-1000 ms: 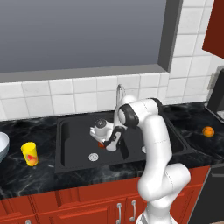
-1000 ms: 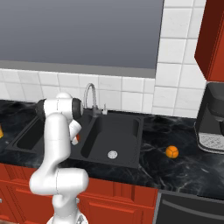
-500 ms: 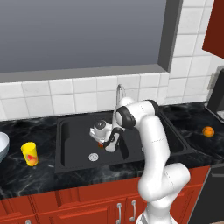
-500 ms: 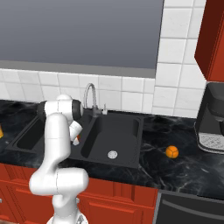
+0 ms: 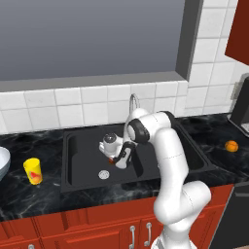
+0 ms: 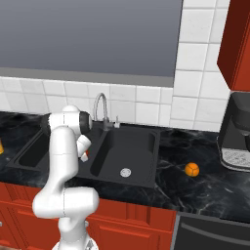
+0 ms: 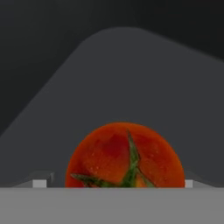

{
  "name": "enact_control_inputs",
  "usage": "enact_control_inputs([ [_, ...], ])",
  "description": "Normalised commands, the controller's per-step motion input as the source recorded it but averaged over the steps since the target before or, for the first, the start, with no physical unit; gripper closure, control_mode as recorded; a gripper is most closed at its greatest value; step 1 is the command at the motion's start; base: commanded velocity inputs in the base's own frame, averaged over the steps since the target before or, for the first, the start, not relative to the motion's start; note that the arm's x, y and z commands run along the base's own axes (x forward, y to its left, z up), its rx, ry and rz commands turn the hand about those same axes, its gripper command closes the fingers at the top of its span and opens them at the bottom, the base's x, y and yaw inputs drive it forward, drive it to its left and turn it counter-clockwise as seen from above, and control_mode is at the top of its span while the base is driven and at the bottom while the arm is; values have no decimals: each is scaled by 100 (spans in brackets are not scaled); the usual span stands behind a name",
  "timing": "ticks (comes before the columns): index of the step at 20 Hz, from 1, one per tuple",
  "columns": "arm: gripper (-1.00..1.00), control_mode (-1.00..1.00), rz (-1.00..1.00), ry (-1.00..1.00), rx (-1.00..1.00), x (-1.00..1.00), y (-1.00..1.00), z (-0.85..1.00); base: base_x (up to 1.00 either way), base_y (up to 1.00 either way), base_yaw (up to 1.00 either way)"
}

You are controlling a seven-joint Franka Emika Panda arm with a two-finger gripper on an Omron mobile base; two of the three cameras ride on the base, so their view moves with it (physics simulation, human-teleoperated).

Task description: Remove the tomato and orange from the sink. Then move the bowl and cup from the counter to the sink for washing.

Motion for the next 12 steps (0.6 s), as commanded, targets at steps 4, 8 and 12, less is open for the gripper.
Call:
enact_control_inputs([
  [4,-100,-100,0,0,0,9,0,-17,0,0,0],
  [8,100,-100,0,0,0,7,0,-20,0,0,0],
  [12,100,-100,0,6,0,8,0,-24,0,0,0],
])
